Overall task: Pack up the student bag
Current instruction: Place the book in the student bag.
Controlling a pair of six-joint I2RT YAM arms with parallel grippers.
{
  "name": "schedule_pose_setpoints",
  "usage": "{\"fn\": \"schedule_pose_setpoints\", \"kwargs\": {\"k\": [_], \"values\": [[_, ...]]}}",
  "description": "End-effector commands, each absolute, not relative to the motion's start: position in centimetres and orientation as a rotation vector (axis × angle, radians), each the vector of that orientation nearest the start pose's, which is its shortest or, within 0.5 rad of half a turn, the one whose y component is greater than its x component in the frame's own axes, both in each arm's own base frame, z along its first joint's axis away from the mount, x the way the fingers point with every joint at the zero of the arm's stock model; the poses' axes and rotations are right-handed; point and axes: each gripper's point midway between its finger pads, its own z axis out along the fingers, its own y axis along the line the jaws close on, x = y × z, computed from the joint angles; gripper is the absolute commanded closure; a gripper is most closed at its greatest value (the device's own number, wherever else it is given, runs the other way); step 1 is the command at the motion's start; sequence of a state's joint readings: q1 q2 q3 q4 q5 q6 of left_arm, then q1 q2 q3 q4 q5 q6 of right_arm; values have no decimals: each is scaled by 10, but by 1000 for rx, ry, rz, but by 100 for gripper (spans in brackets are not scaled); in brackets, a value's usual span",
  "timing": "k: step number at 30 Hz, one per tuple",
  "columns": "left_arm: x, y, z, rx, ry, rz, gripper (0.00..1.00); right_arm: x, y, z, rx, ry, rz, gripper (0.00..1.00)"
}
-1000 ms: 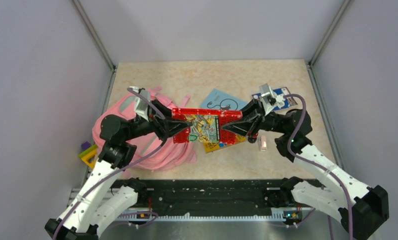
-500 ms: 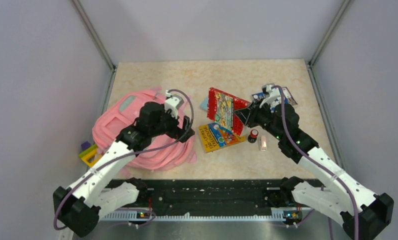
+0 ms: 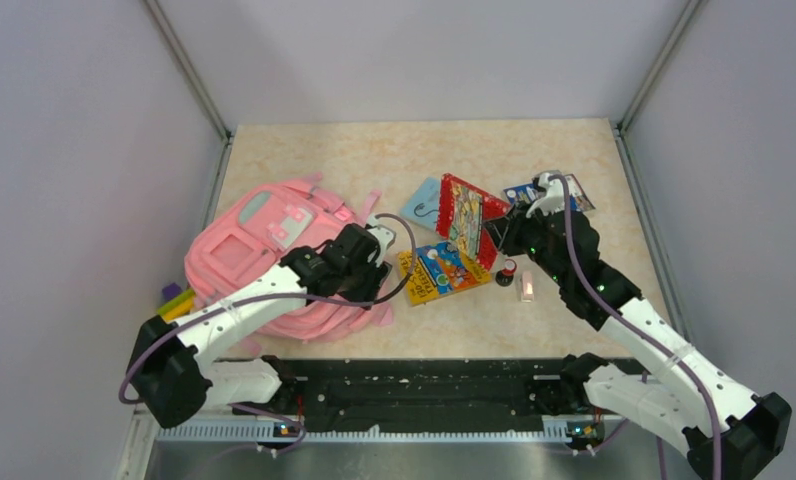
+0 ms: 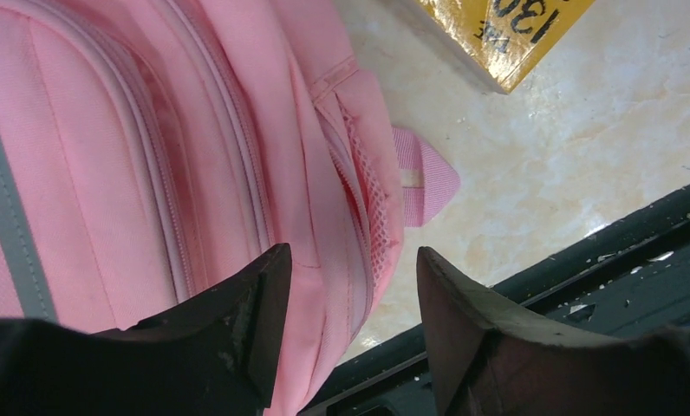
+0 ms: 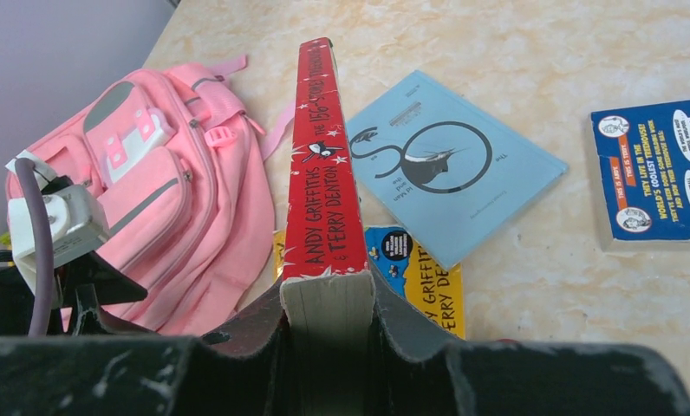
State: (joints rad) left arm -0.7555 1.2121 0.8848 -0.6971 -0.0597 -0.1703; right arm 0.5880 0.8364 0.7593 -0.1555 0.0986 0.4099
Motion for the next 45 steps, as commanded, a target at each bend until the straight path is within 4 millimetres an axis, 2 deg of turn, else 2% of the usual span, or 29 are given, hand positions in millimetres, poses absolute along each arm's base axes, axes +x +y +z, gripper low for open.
{"fn": "schedule_pose_setpoints", "kwargs": {"k": [1,6,13,20,21,23,24,25,29,33,35,38,40,45], "values": [[207,-178,115,657,2516,-160,41,275,177,290,-70,1723,637,100],[206,-169,109,638,2564,-57,44,274,179,290,-77,1719,650,100],[207,-163,103,603,2598,6,57,271,176,291,-70,1714,651,100],[204,-172,90,621,2640,-12,58,267,178,292,-73,1715,675,100],[205,-173,89,631,2643,-4,62,266,179,292,-77,1716,686,100],[208,-174,91,645,2620,27,96,262,185,291,-87,1720,729,100],[211,-175,96,654,2601,31,100,260,189,291,-93,1722,758,100],[215,-175,105,650,2570,35,100,258,193,289,-93,1726,786,100],[246,-167,184,534,2321,71,100,244,220,282,-109,1754,997,100],[270,-132,273,334,2035,191,100,233,244,276,-66,1760,1207,100],[275,-123,303,278,1904,182,100,227,255,280,-28,1715,1317,100],[274,-115,330,219,1786,136,100,218,272,283,44,1674,1417,100],[271,-114,338,227,1744,113,100,217,284,279,80,1677,1446,100],[264,-119,340,267,1711,41,100,225,318,277,96,1703,1575,100]]}}
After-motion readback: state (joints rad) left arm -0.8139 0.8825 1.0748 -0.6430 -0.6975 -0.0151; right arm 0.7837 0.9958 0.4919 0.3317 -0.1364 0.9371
